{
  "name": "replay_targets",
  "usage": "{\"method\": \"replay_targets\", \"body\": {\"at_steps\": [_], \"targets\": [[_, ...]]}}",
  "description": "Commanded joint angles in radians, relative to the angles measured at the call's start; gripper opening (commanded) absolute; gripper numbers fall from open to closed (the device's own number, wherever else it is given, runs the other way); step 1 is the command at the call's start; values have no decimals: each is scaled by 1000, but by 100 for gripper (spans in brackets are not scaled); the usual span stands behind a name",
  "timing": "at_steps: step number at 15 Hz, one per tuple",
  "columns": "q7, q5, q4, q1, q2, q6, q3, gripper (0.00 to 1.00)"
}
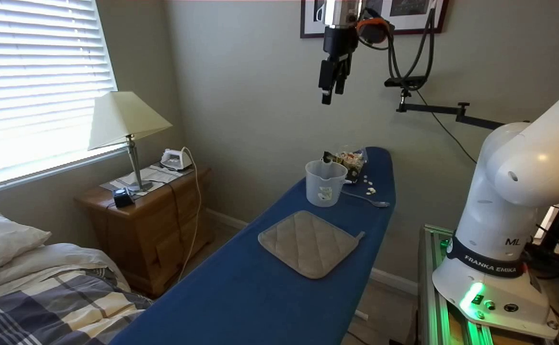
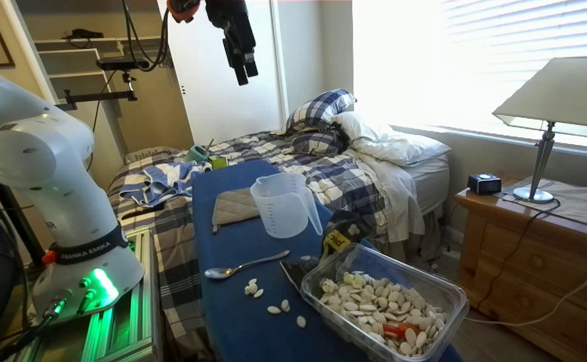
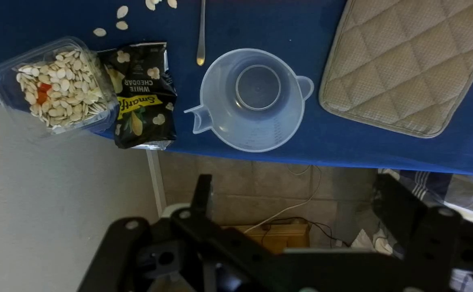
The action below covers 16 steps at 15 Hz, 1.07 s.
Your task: Put the grey item on the jar put the spoon on top of it
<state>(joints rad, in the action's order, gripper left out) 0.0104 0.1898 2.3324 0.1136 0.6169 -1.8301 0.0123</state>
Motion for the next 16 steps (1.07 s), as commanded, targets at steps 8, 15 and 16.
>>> {"method": "replay_targets", "body": {"at_steps": [8, 15, 16], "targets": [[-159, -161, 120, -186, -180, -218, 7, 100], [-239, -134, 67, -181, -444, -305, -12, 100], [-268, -167, 115, -197, -356, -300, -12, 100]]}}
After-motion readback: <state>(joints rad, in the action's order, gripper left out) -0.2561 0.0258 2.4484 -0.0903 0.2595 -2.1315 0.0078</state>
